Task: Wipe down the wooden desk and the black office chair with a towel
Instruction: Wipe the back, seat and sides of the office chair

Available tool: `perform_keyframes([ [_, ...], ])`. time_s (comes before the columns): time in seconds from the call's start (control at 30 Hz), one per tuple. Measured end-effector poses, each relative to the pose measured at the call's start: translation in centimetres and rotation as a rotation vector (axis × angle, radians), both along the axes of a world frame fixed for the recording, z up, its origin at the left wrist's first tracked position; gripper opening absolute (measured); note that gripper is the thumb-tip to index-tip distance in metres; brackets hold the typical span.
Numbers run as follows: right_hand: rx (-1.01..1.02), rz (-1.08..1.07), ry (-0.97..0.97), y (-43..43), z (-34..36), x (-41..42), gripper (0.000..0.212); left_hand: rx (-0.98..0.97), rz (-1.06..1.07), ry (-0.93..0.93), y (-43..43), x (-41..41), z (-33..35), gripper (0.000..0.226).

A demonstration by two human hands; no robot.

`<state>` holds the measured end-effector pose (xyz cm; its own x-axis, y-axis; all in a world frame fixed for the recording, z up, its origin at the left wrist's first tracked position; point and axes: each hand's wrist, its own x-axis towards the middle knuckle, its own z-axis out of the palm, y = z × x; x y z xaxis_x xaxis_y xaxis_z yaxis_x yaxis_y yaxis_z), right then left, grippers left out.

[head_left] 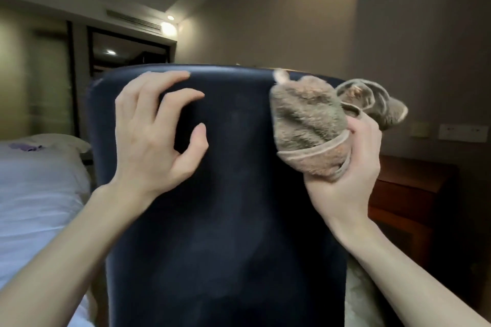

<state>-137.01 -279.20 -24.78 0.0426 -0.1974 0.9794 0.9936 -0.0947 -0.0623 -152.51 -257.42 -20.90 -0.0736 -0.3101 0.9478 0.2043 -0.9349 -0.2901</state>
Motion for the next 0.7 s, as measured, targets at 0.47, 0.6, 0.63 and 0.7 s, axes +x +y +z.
perform_keyframes([
  [0.47,-0.220,-0.016,-0.720,10.4,8.7,-9.2,0.067,-1.409,-1.244,0.269,6.5,-8.1,-0.3,0.074],
  [0.6,-0.423,-0.295,-0.761,14.0,9.8,-9.4,0.072,-1.275,-1.443,0.279,7.5,-6.7,-1.4,0.074],
  [0.63,-0.495,-0.337,-0.738,14.9,9.7,-9.6,0.072,-1.272,-1.516,0.235,7.9,-6.4,-1.5,0.074],
  [0.7,-0.586,-0.346,-0.696,16.3,9.2,-10.2,0.068,-1.280,-1.617,0.179,8.4,-6.9,-1.5,0.076],
])
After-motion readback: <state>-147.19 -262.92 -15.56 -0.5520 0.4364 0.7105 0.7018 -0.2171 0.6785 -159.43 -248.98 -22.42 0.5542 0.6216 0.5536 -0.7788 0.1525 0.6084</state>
